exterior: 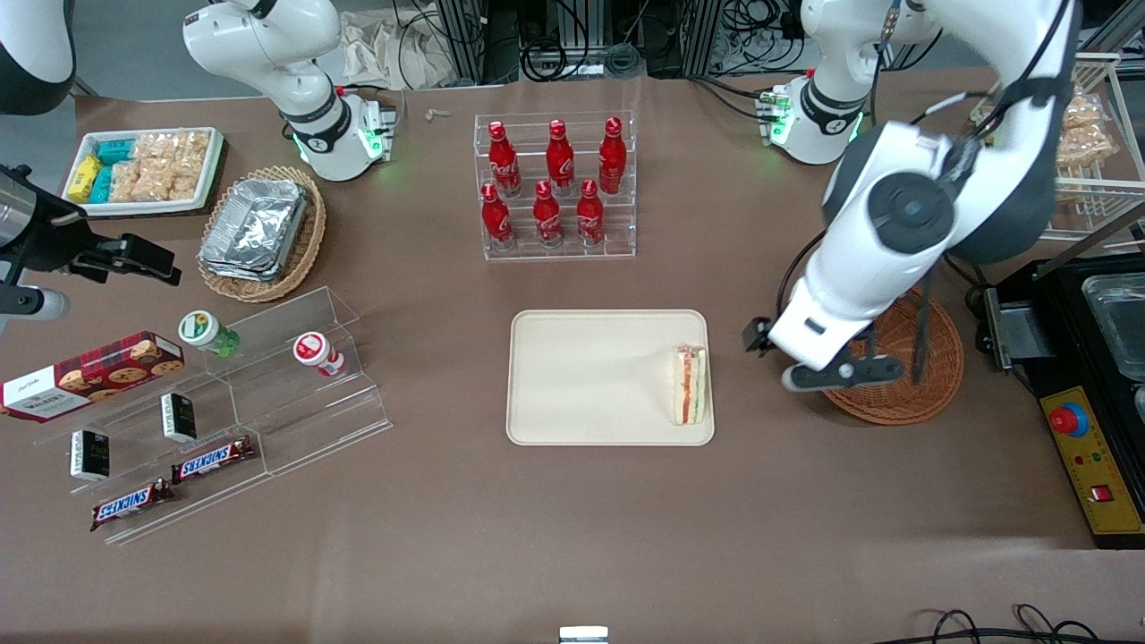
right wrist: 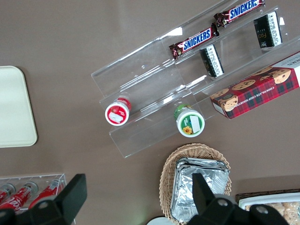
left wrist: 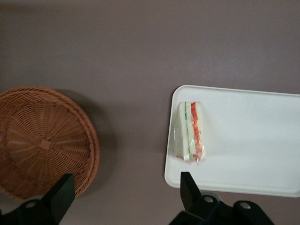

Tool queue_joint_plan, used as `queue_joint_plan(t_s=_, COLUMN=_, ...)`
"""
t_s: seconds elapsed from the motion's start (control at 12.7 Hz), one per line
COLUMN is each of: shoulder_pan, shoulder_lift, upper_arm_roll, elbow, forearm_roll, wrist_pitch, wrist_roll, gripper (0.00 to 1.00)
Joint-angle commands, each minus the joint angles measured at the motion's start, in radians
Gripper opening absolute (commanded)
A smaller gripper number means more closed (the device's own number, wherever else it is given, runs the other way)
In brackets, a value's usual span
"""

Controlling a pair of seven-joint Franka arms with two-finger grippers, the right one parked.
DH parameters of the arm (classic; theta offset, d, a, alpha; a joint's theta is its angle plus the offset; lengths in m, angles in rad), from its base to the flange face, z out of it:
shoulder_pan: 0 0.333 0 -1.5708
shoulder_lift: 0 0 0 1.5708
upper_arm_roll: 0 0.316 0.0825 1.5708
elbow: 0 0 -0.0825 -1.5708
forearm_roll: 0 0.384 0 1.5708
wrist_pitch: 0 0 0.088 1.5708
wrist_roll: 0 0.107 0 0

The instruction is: Place sandwich from basket to tray

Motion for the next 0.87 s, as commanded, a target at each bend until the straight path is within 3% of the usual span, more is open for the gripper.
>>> queue_joint_plan(t_s=0.0, shoulder_pan=-0.025, shoulder_lift=-0.129, upper_arm_roll=0.136, elbow=-0.030, forearm_roll=-0.105, wrist_pitch=-0.060, wrist_roll=0.135, gripper=1.00)
queue_joint_plan(t_s=0.39, shoulder_pan=-0.016, shoulder_lift=-0.256, upper_arm_roll=0.313, elbow=-0.065, forearm_roll=-0.113, wrist_pitch=-0.173, wrist_roll=0.393, gripper=1.00)
queue_joint_plan(t_s=0.63, shoulder_pan=-0.015, shoulder_lift=-0.367, upper_arm_roll=0.356, elbow=-0.152, forearm_roll=-0.106, wrist_pitch=-0.149, wrist_roll=0.408, gripper=1.00)
queue_joint_plan(t_s=0.79, shoulder_pan=-0.015, shoulder_lift=-0.352, upper_arm_roll=0.353, elbow=-0.108, forearm_roll=-0.095, wrist_pitch=-0.158, wrist_roll=0.408, gripper=1.00)
